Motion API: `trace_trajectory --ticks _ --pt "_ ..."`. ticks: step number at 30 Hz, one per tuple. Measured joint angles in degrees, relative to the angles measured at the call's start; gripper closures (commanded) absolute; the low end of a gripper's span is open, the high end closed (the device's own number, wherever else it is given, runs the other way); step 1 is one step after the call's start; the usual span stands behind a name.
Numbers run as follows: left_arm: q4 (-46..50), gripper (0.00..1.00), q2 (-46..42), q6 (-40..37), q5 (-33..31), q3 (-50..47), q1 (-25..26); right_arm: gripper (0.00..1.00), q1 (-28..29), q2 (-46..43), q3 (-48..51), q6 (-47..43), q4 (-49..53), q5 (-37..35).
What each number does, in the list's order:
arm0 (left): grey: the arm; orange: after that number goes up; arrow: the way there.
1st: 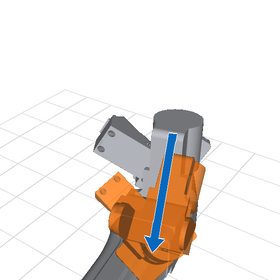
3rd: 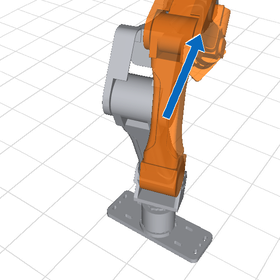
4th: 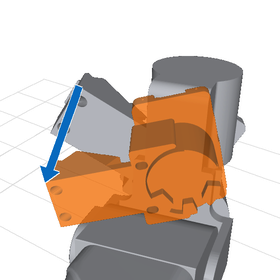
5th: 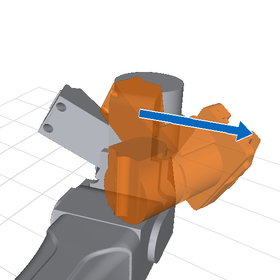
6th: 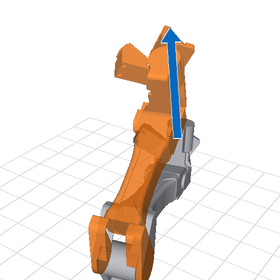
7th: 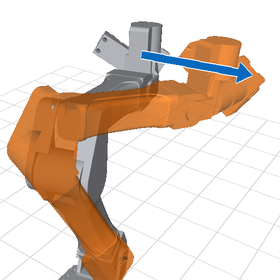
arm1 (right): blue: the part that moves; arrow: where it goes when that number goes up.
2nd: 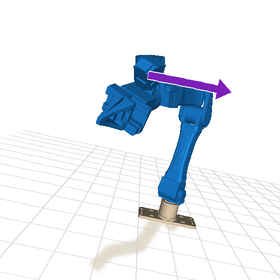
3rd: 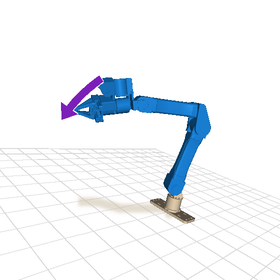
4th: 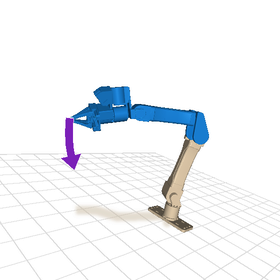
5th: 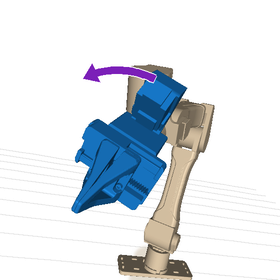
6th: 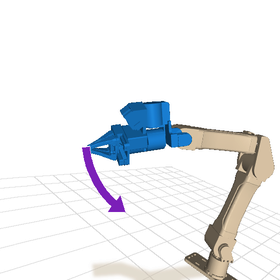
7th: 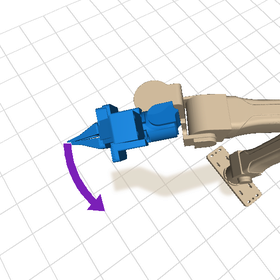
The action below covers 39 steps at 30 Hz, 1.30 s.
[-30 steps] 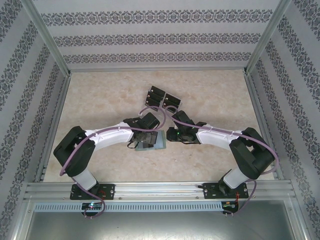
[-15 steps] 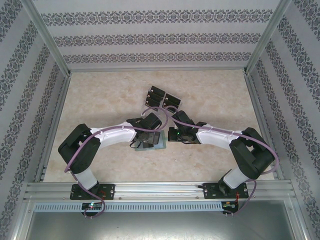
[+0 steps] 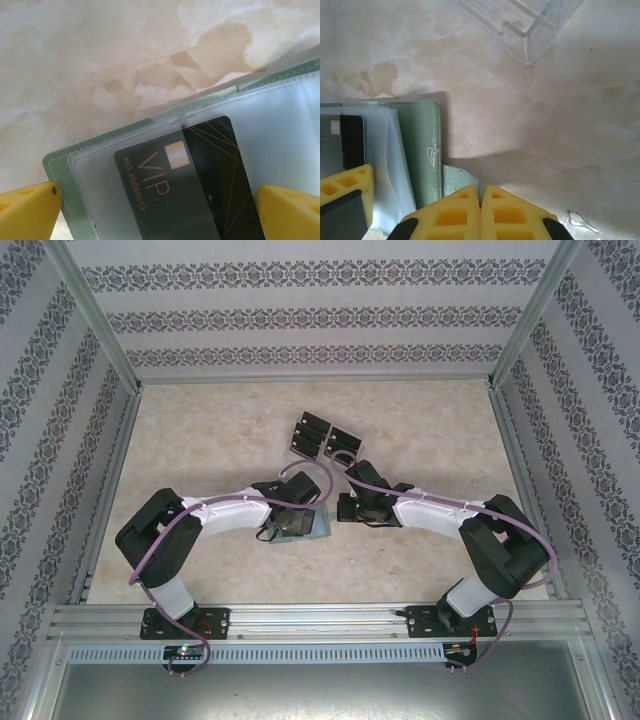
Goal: Put the credit cards into the card holder
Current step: Insert the credit card into the card slot.
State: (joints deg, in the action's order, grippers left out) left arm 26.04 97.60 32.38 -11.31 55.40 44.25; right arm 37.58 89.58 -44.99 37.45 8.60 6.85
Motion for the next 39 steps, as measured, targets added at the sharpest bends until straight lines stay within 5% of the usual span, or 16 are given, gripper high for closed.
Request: trace_trajectory --ticks 39 --pt "-1.55 0.00 -4.02 1.03 -1.79 -2.51 -0.48 1.00 -1.70 -4.09 3.52 -0.39 0.17 0.66"
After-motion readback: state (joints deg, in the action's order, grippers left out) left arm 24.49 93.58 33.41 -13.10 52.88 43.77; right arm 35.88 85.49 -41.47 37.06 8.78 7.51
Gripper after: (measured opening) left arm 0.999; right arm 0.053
